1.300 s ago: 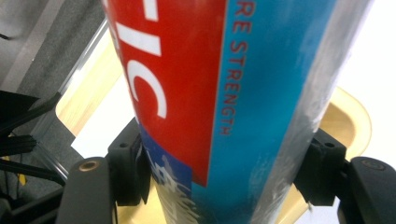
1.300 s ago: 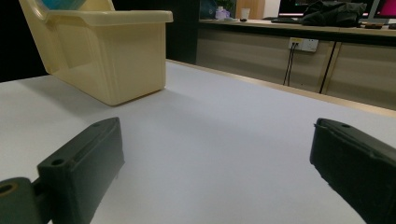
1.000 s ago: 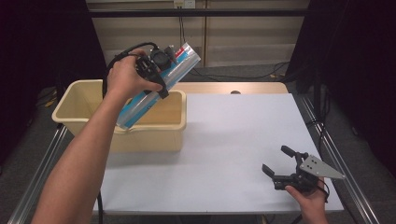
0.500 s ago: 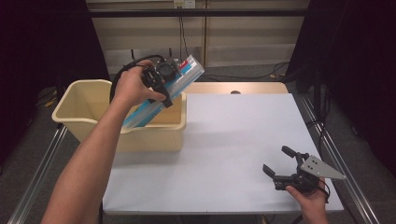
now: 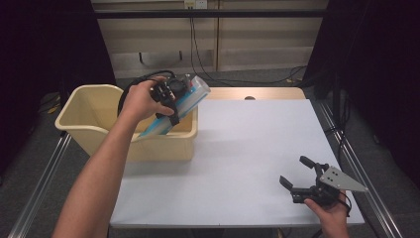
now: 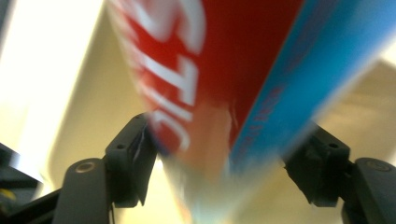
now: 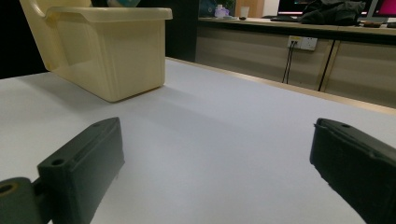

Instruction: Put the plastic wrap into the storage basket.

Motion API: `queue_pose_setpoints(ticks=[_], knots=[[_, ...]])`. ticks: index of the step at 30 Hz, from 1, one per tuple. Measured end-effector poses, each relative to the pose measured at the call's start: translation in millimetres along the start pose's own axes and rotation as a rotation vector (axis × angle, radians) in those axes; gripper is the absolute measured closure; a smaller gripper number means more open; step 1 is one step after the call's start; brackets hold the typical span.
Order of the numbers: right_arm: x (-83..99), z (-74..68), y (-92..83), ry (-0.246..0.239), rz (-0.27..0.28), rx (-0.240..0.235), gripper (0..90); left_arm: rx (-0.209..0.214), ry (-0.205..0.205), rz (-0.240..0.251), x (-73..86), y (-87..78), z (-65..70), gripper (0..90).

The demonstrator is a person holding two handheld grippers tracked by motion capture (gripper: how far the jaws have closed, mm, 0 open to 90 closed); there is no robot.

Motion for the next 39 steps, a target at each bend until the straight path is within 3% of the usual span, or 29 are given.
queue_pose_setpoints(ticks=[1,3,4,6,11,13,15,16,18,22,27,28,31,32,33,34,39], knots=[[-0.2,-0.1,0.0,0.001,0.001,-0.001,2.4,0.016,-0.040,0.083,-3.8,-9.9,-2.4,30.9],[-0.4,0.1,1.2,0.000,0.004,0.004,2.4,0.046,-0.075,0.239,-7.9,-36.2,-7.1,25.5],[-0.1,-0.6,1.9,-0.001,-0.002,-0.002,2.4,0.044,-0.084,0.271,-7.4,-42.6,-7.8,16.7],[-0.8,-1.3,3.1,-0.001,0.001,-0.002,2.4,0.064,-0.092,0.321,-0.6,-54.7,-6.1,10.2],[-1.4,-4.1,5.1,-0.006,-0.003,-0.007,2.4,0.058,-0.098,0.371,17.5,-62.0,-2.1,10.8],[-2.0,-4.9,5.6,-0.009,-0.005,-0.010,2.4,0.081,-0.122,0.406,22.6,-61.5,1.6,11.0],[-2.2,-5.5,6.1,-0.011,-0.006,-0.011,2.4,0.096,-0.128,0.434,27.6,-59.8,6.2,11.5],[-1.9,-5.8,6.2,-0.013,-0.008,-0.012,2.4,0.093,-0.110,0.426,33.0,-58.2,7.5,11.5],[-1.5,-6.1,6.2,-0.016,-0.010,-0.014,2.4,0.094,-0.118,0.434,34.9,-56.6,9.3,10.8],[-0.8,-4.9,5.5,-0.014,-0.010,-0.011,2.4,0.132,-0.152,0.527,44.8,-48.4,23.6,7.3],[-0.9,-4.2,5.1,-0.014,-0.010,-0.008,2.4,0.150,-0.143,0.563,54.3,-39.9,36.5,5.3],[-0.9,-4.3,5.1,-0.013,-0.010,-0.008,2.4,0.171,-0.165,0.599,54.9,-39.1,40.4,5.0],[-0.7,-4.4,5.3,-0.011,-0.011,-0.008,2.4,0.184,-0.181,0.665,59.2,-38.0,44.7,4.7],[-0.7,-4.5,5.2,-0.010,-0.011,-0.007,2.4,0.184,-0.181,0.665,59.2,-38.0,44.7,4.2],[-0.6,-4.6,4.9,-0.010,-0.011,-0.008,2.4,0.197,-0.201,0.725,63.2,-37.0,48.2,3.2],[-0.6,-4.7,4.7,-0.010,-0.011,-0.009,2.4,0.202,-0.216,0.755,66.6,-35.1,49.6,2.9],[-0.4,-4.4,3.5,-0.008,-0.011,-0.004,2.4,0.185,-0.246,0.890,83.8,-29.9,54.1,2.0]])
Point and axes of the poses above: each handheld gripper's, and its own axes: y roughly forward along the jaws, x roughly out of its underside, z roughly to its right, the point moved 9 cm from there along y, roughly forward along the jaws, and after that the axes turned 7 degrees about -y, right-handed, at the moved point
